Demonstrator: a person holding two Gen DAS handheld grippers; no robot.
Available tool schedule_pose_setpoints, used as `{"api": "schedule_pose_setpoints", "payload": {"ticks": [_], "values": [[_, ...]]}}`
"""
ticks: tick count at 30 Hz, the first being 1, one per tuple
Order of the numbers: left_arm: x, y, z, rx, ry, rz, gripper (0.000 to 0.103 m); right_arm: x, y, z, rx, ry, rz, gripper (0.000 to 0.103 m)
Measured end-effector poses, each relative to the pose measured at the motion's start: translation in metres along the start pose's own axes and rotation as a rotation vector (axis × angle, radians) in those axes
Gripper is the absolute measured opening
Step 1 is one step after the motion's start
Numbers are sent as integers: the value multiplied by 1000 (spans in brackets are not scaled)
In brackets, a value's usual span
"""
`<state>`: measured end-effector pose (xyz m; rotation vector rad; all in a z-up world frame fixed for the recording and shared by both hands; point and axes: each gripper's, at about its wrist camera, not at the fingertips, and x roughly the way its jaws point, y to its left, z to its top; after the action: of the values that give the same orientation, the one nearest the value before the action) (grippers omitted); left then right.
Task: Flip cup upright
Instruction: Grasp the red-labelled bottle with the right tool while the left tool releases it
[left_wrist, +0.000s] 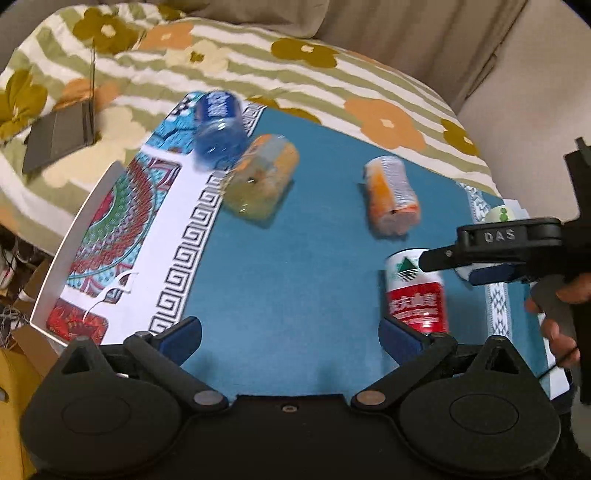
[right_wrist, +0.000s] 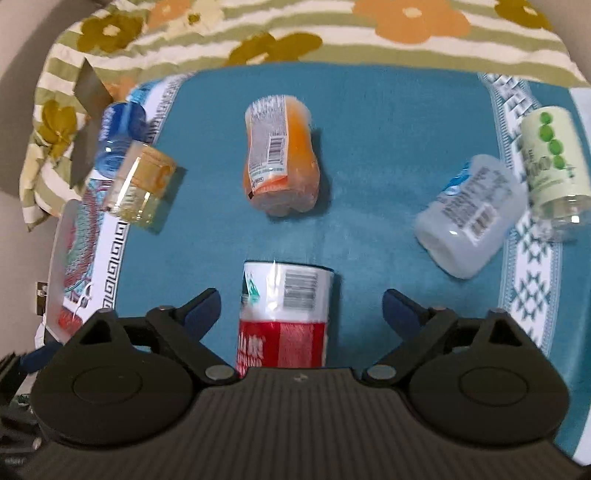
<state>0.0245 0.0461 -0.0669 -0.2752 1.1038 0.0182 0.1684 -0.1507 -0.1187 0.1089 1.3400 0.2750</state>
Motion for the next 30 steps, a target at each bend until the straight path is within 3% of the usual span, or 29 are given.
{"api": "schedule_pose_setpoints", "payload": {"ticks": [3,9,12,24,30], "values": [[3,11,1,-1,14,9,103,13,2,4,24,35,0,103],[6,25,0,-5,35,10,103,24,-1,6,64,81,5,92],[10,28,1,-9,43,3,103,27,-6,7,95,91,30,77],[9,21,1,8,45,-11,103,21,-13,3,132,54,80,75],[5,19,3,12,38,-13,103,-12,-7,-3,124,-53,112,74]]}}
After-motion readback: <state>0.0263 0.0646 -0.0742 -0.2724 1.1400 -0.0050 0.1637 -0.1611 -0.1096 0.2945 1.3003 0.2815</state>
